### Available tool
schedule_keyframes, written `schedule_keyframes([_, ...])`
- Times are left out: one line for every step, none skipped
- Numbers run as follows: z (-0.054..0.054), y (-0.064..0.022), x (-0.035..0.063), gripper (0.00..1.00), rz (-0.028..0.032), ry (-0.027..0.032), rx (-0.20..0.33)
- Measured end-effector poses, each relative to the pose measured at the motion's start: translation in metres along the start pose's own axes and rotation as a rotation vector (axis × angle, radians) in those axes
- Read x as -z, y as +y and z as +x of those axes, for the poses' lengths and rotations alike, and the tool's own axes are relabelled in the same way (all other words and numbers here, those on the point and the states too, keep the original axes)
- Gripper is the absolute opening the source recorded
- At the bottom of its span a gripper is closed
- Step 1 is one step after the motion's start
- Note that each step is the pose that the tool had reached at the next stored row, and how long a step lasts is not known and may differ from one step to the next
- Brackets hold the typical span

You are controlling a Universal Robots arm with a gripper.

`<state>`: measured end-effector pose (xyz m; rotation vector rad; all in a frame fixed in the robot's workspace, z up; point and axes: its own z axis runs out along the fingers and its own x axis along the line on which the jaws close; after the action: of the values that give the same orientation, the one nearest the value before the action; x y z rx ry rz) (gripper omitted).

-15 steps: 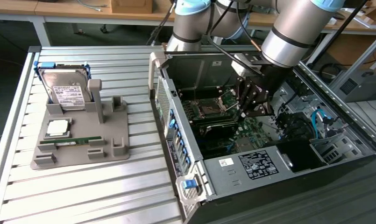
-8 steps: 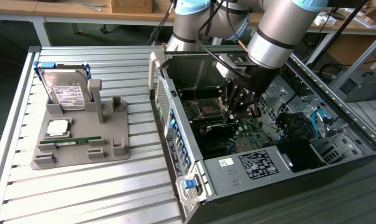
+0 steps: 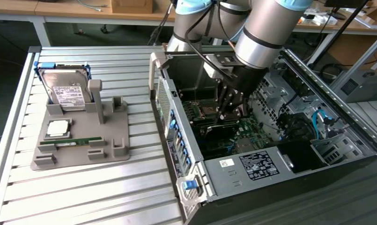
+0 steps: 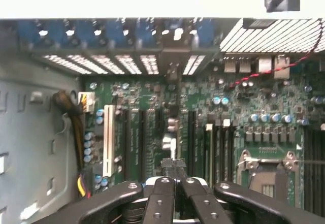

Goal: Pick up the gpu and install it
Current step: 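Press down on the gpu until it lock into place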

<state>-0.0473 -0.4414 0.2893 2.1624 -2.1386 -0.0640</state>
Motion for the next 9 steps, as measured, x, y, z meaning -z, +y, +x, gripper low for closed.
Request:
schedule_keyframes([-0.002,0.0014,-0.0007,0.11,0.0,0.0,0.0])
schedule_keyframes([-0.002,0.0031,-0.0014,0.11,0.0001,-0.0002,0.0])
schedule_keyframes([-0.002,0.0051,-0.0021,0.11,0.0001,-0.0002,0.0])
schedule_keyframes([-0.002,0.0069,-0.0026,0.11,0.0001,0.0001,0.0])
schedule_keyframes([-0.003,0.0089,-0.0031,0.11,0.0,0.0002,0.0])
schedule_keyframes([-0.003,0.0108,-0.0037,0.11,0.0001,0.0,0.0])
schedule_keyframes([-0.003,0.0126,-0.0045,0.11,0.0001,-0.0001,0.0])
schedule_keyframes([-0.003,0.0142,-0.0052,0.11,0.0001,0.0,0.0])
schedule_keyframes([-0.003,0.0157,-0.006,0.11,0.0001,0.0,0.0])
